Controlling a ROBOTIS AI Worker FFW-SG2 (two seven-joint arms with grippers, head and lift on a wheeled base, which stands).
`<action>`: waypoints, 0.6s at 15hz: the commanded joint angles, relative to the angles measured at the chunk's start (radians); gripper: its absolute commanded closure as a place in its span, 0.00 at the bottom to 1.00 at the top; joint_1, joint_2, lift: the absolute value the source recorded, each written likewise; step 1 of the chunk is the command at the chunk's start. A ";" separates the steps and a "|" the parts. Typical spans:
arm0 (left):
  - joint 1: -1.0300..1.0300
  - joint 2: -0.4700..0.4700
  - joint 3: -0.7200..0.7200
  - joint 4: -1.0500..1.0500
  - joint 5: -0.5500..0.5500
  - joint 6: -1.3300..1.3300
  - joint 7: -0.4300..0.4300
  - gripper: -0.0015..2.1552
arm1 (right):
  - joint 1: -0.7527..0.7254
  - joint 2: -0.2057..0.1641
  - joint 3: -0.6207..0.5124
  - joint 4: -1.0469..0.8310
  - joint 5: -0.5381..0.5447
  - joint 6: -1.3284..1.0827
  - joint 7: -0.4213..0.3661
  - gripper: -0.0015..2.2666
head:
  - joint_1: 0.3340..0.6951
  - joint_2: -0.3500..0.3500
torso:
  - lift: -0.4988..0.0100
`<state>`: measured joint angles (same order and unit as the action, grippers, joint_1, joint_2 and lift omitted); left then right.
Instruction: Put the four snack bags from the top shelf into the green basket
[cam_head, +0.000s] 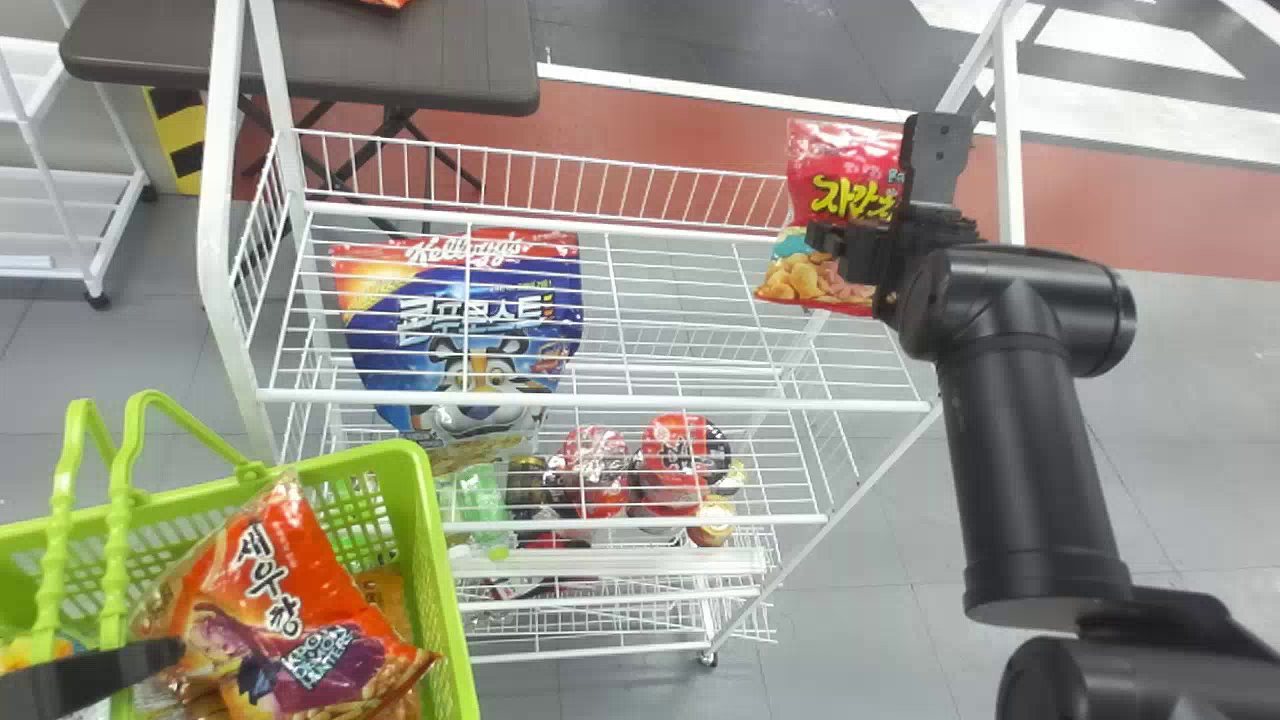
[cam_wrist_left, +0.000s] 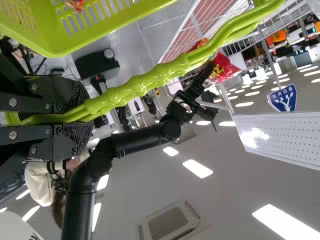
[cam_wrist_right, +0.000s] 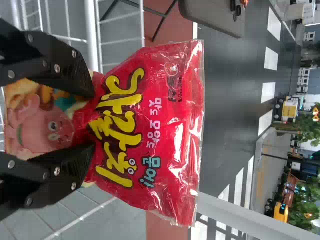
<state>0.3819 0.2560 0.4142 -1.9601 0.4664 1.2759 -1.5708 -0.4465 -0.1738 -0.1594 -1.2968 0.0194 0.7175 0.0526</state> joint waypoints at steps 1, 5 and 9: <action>0.000 0.000 0.001 0.001 0.003 0.000 -0.010 1.00 | 0.065 0.002 -0.020 -0.108 -0.053 0.000 -0.002 0.99 | 1.00 0.15 | 0.98; 0.003 -0.001 0.008 0.000 0.003 0.003 -0.010 1.00 | 0.224 0.002 -0.060 -0.415 -0.194 0.095 -0.008 0.99 | 1.00 0.16 | 0.98; 0.015 -0.014 0.052 -0.022 0.001 0.027 -0.010 1.00 | 0.419 -0.035 -0.085 -0.823 -0.424 0.380 -0.005 0.99 | 1.00 0.20 | 0.98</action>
<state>0.3882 0.2466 0.4451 -1.9742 0.4671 1.2957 -1.5708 -0.0959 -0.1911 -0.2360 -1.9804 -0.3090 0.9796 0.0465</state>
